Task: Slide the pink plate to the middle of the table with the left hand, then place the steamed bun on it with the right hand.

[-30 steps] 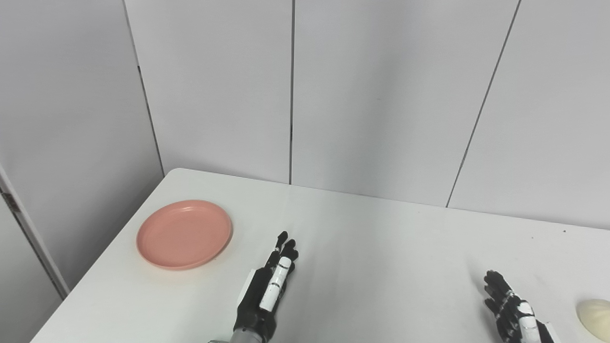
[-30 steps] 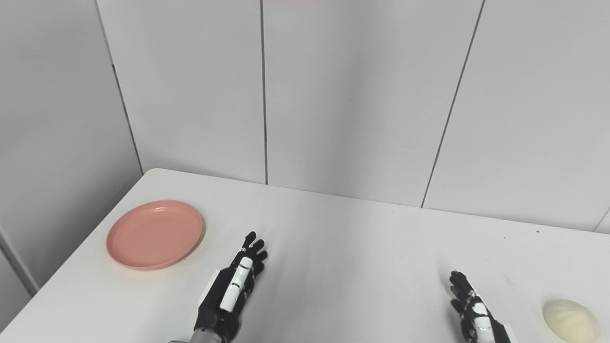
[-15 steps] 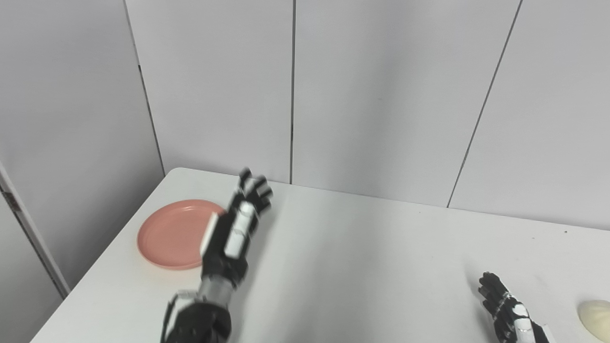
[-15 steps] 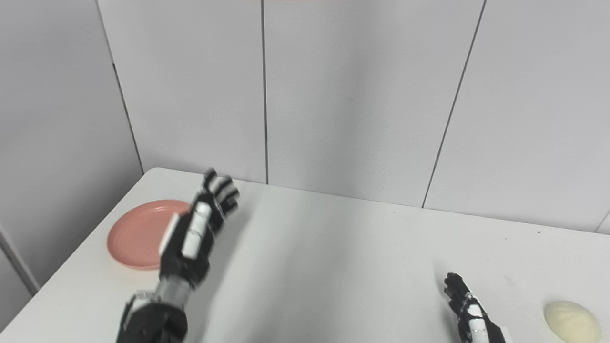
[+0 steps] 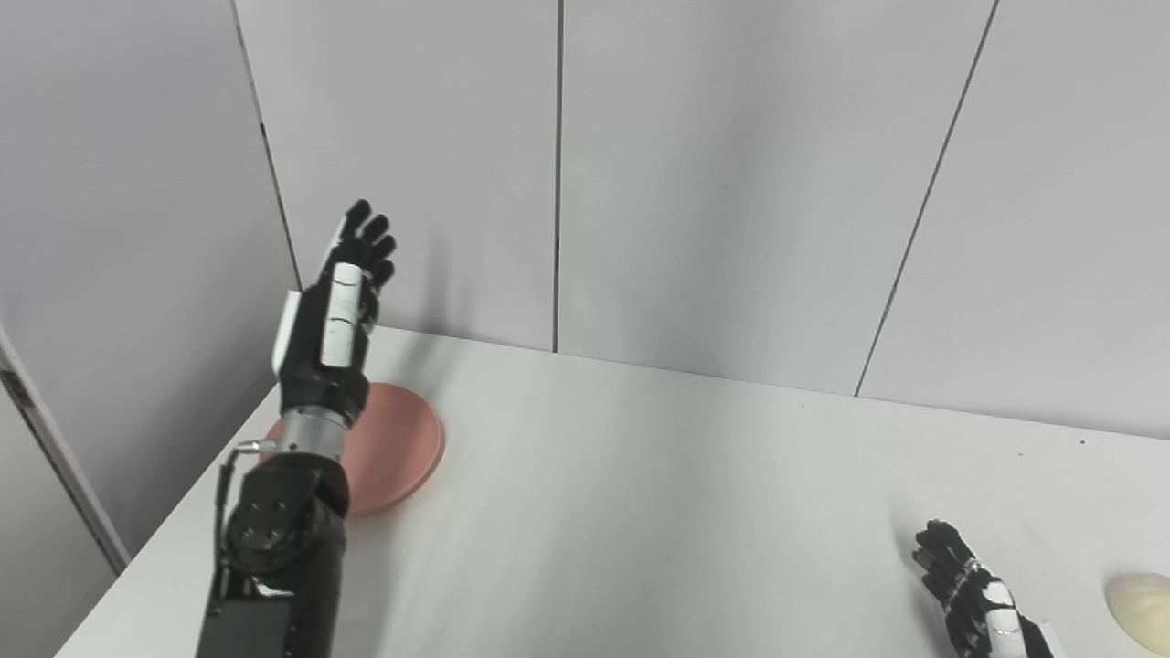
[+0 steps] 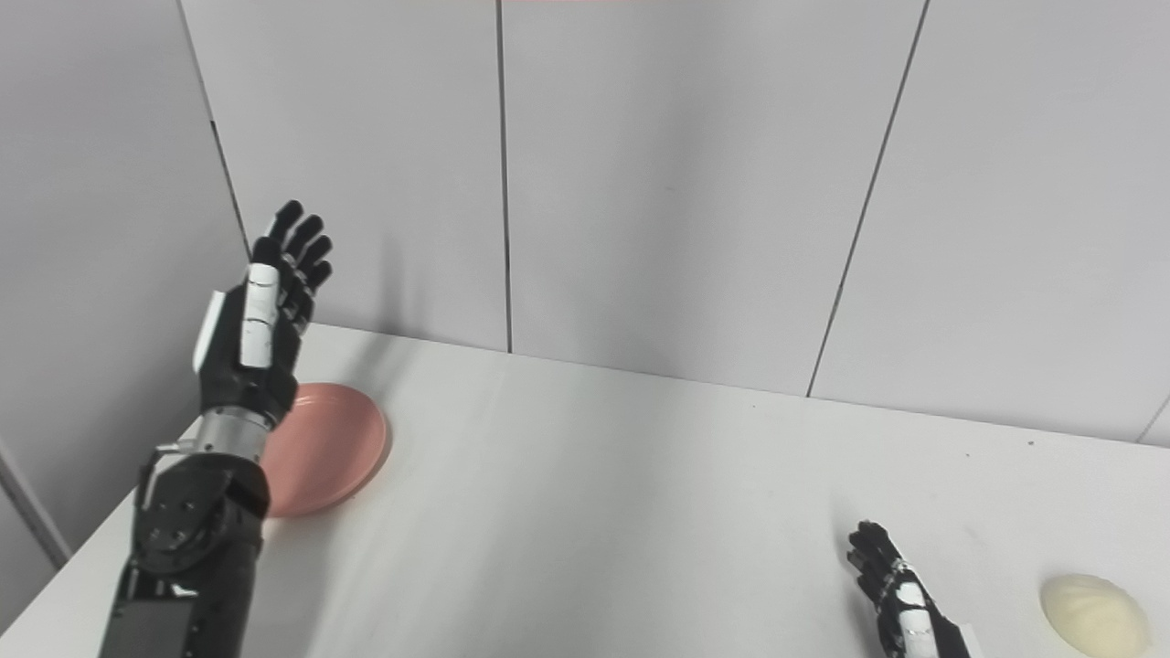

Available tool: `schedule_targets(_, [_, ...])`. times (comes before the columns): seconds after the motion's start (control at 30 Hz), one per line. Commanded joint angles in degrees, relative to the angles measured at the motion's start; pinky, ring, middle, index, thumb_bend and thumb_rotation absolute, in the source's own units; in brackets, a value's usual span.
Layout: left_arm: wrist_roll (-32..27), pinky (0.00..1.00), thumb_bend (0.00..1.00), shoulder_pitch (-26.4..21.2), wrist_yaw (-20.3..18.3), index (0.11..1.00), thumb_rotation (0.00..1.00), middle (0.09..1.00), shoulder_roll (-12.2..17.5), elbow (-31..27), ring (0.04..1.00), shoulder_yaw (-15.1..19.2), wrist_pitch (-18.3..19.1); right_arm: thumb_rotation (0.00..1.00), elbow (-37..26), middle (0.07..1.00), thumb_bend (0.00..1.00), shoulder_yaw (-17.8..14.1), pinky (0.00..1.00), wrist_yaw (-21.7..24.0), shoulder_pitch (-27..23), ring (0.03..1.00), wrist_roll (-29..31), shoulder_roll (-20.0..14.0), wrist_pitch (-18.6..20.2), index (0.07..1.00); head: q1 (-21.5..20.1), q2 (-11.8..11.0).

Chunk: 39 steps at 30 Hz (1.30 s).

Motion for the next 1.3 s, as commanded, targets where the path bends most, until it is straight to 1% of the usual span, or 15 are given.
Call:
schedule_targets(0.0, [1.1,0.96,0.89,-3.57,-0.46,0.941,0.89,0.943,3.36,1.28,0.93,0.11,-2.74,1.0,1.07,0.909,0.73,0.3,0.98,0.08,1.35,0.925,0.89,1.02,-0.92,0.894,-0.02,0.02])
schedule_targets(0.13, [0.54,0.97,0.87,-4.82,-1.84,0.973,0.9,0.958,6.87,5.51,0.954,0.63,-3.9,1.0,1.21,0.914,0.73,0.26,0.99,0.29,1.33,0.934,1.11,0.89,-0.89,0.898,0.04,-0.06])
schedule_targets(0.23, [-0.34,0.95,0.86,-5.59,-3.48,0.96,0.91,0.958,10.21,10.28,0.948,1.43,-4.99,1.0,1.27,0.918,0.73,0.15,1.0,0.23,1.29,0.937,1.26,0.86,-0.62,0.902,0.26,-0.12])
schedule_targets(0.3, [-1.26,0.95,0.85,-5.91,-4.57,0.953,0.92,0.955,11.72,13.07,0.943,2.04,-5.93,1.0,1.33,0.919,0.73,0.11,1.0,0.22,1.25,0.937,1.32,0.82,-0.46,0.901,0.28,-0.14])
schedule_targets(0.33, [-2.02,0.95,0.85,-6.12,-5.26,0.932,0.91,0.94,12.52,14.87,0.934,2.45,-6.58,1.0,1.33,0.919,0.73,0.1,1.0,0.26,1.25,0.938,1.43,0.8,-0.37,0.902,0.28,-0.14])
schedule_targets(0.37, [-2.61,0.94,0.86,-6.29,-5.91,0.894,0.9,0.893,13.17,16.43,0.907,2.76,-7.24,1.0,1.35,0.918,0.73,0.11,1.0,0.3,1.26,0.939,1.5,0.77,-0.37,0.901,0.26,-0.18])
schedule_targets(0.4, [-3.42,0.93,0.86,-6.39,-6.76,0.88,0.9,0.873,13.86,18.43,0.897,3.21,-8.2,1.0,1.48,0.918,0.73,0.14,1.0,0.4,1.26,0.939,1.52,0.71,-0.66,0.901,0.29,-0.2])
schedule_targets(0.47, [-4.86,0.94,0.87,-6.57,-8.2,0.886,0.9,0.85,14.94,22.6,0.891,3.95,-10.26,1.0,1.61,0.916,0.73,0.17,1.0,0.57,1.26,0.938,1.72,0.59,-0.9,0.899,0.33,-0.14])
schedule_targets(0.57, [-6.19,0.94,0.89,-7.15,-9.99,0.902,0.89,0.848,16.18,29.08,0.899,4.78,-13.33,1.0,1.23,0.918,0.74,0.15,1.0,0.58,1.36,0.941,2.06,0.53,-0.38,0.901,0.36,0.04])
schedule_targets(0.73, [-7.2,0.88,0.92,-8.14,-11.7,0.893,0.89,0.833,18.01,36.98,0.871,5.33,-15.67,1.0,0.88,0.918,0.75,0.01,1.0,0.69,1.56,0.941,2.51,0.39,0.14,0.901,0.61,0.33])
schedule_targets(0.8, [-7.88,0.85,0.9,-8.49,-12.66,0.88,0.9,0.829,18.58,40.05,0.851,5.48,-16.71,1.0,0.82,0.912,0.74,0.0,1.0,0.81,1.67,0.935,2.7,0.35,0.07,0.9,0.52,0.57])
schedule_targets(0.9, [-8.94,0.84,0.89,-8.99,-14.08,0.866,0.89,0.843,19.08,44.31,0.86,5.81,-18.47,1.0,0.52,0.914,0.73,0.03,1.0,0.77,1.88,0.937,2.8,0.25,0.26,0.901,0.44,0.95])
schedule_targets(1.03, [-10.27,0.82,0.9,-9.33,-15.3,0.829,0.89,0.849,19.24,47.92,0.866,6.17,-19.85,1.0,0.14,0.915,0.72,0.05,1.0,0.56,2.04,0.936,2.76,0.18,0.63,0.899,0.5,1.18])
schedule_targets(1.13, [-10.82,0.81,0.9,-9.39,-15.13,0.835,0.89,0.852,18.81,49.9,0.871,6.42,-20.22,1.0,-0.2,0.906,0.75,-0.04,0.99,0.37,2.16,0.926,2.84,0.19,1.11,0.892,0.32,1.38])
schedule_targets(1.27, [-10.95,0.82,0.93,-8.64,-15.26,0.849,0.88,0.847,18.14,50.45,0.866,6.05,-20.39,1.0,-0.58,0.904,0.76,-0.11,0.98,0.18,2.44,0.92,2.61,0.07,1.22,0.887,0.17,1.77])
